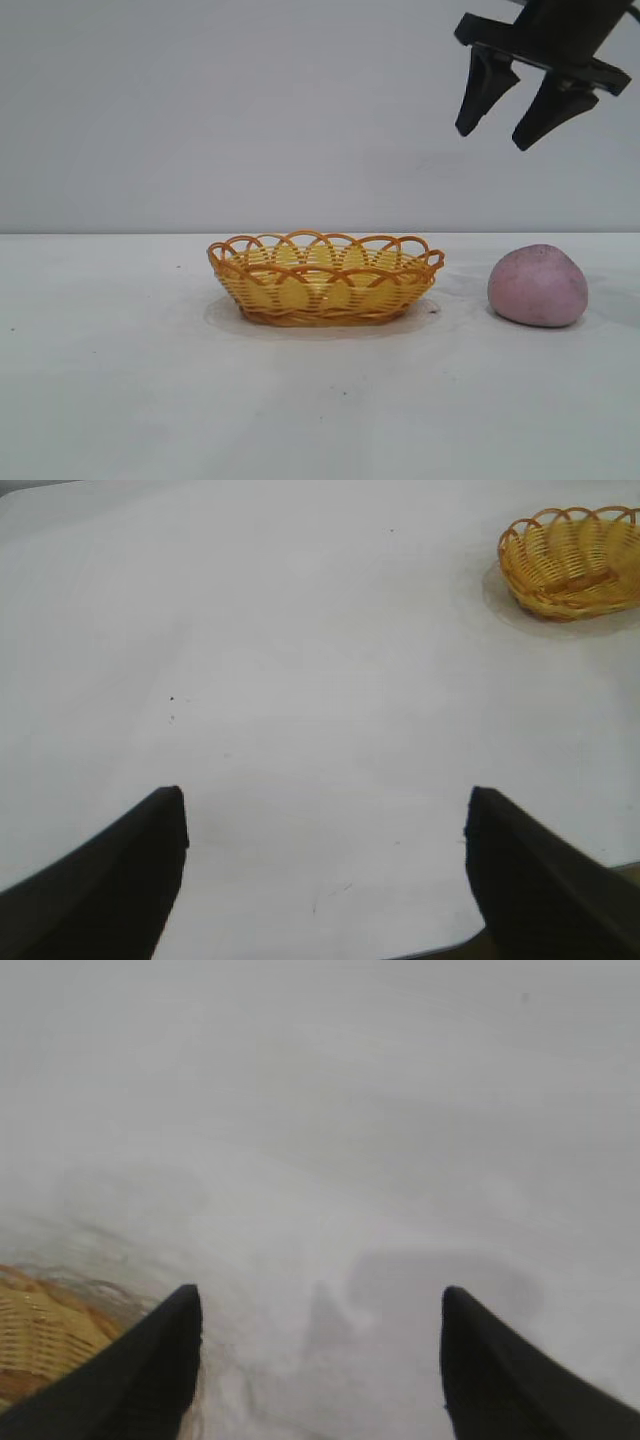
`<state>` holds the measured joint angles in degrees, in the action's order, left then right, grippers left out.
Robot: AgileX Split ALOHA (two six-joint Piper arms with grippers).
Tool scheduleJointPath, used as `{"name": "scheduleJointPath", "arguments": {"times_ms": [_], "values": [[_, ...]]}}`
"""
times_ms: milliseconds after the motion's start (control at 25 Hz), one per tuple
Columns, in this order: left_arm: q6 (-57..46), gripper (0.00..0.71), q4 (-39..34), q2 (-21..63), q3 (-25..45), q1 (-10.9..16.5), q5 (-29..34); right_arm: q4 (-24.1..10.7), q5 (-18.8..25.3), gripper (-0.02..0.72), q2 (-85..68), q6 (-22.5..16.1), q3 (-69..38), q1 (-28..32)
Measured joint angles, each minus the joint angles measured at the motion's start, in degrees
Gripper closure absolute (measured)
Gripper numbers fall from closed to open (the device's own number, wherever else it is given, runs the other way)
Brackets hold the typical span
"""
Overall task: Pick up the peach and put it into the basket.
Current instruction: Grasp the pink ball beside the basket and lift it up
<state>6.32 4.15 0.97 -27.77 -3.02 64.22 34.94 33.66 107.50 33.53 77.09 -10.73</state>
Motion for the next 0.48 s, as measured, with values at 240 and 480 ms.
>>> {"name": "scheduleJointPath", "arguments": {"times_ms": [240,480], "values": [[0.0,0.17,0.0,0.03,0.0,0.0,0.0,-4.51,2.39,0.275,-1.78,0.11,0.0,0.0],[0.0,0.17,0.0,0.03,0.0,1.0,0.0,-7.13,7.56,0.275,-2.52,0.11,0.0,0.0]]}}
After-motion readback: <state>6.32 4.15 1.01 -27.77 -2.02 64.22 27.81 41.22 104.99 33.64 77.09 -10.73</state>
